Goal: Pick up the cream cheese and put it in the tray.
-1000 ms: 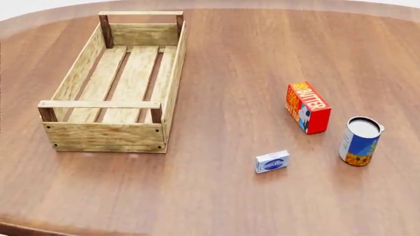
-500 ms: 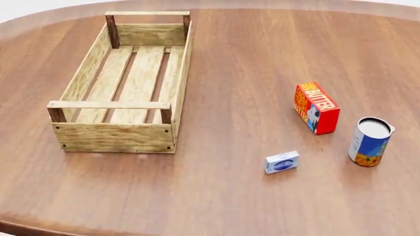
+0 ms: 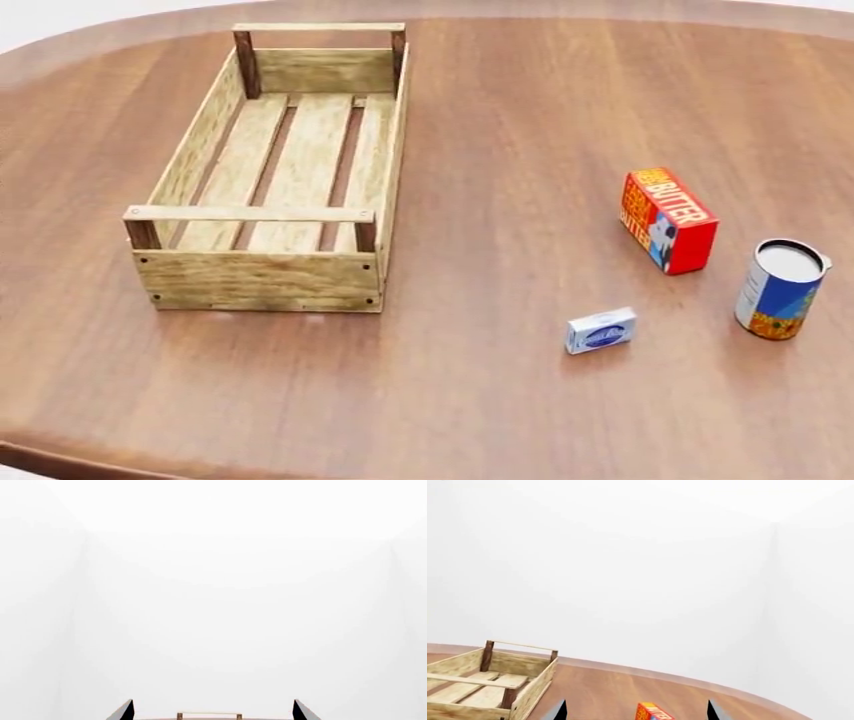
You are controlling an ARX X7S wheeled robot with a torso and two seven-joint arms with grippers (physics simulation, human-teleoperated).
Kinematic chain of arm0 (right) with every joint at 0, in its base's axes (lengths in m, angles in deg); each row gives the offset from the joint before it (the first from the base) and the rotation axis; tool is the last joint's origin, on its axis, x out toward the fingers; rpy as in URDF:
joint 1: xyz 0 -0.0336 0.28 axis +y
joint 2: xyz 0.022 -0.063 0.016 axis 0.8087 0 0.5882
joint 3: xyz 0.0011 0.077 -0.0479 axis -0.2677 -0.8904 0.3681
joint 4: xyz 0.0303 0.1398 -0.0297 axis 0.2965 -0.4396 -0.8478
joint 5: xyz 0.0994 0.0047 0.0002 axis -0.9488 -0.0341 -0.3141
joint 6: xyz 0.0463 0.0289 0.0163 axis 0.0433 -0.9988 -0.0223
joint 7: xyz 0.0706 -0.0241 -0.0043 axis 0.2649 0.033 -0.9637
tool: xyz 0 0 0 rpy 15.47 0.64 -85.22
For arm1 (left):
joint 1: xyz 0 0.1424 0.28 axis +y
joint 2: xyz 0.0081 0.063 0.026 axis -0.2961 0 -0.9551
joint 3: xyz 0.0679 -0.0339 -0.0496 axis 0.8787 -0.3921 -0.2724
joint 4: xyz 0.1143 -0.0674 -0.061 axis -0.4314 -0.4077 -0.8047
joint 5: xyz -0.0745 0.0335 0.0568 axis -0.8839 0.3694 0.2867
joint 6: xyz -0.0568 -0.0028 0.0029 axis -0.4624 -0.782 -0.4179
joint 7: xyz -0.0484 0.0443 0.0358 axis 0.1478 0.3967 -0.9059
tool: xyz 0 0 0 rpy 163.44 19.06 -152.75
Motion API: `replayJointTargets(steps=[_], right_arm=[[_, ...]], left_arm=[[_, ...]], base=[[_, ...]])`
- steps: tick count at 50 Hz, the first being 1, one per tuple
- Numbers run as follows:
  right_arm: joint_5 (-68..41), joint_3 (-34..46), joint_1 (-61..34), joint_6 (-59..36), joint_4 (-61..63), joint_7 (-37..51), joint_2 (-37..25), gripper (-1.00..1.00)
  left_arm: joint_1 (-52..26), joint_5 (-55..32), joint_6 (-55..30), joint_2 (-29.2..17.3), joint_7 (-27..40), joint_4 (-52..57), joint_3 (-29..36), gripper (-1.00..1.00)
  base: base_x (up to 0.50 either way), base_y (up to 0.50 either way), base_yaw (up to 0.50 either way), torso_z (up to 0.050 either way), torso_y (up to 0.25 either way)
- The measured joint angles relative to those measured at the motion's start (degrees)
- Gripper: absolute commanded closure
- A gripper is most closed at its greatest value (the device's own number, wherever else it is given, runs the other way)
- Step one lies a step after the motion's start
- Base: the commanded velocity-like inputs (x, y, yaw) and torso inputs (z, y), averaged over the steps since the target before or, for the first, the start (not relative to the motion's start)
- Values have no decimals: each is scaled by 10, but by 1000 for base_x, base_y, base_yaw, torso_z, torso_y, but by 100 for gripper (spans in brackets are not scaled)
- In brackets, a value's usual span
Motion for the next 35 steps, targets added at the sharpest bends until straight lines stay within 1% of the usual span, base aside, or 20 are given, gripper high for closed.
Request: replayJointTargets(steps=[15, 35], right_arm=[[-12, 1, 0, -3, 3, 2, -6, -100], [-27, 6, -5, -11, 2, 1, -13, -100]], left_arm=[[1, 1, 5, -4, 6, 0, 3, -100], [-2, 1, 11, -9, 13, -5, 7, -100]], base=[[3, 37, 0, 0, 0], [122, 0, 0, 0, 0]])
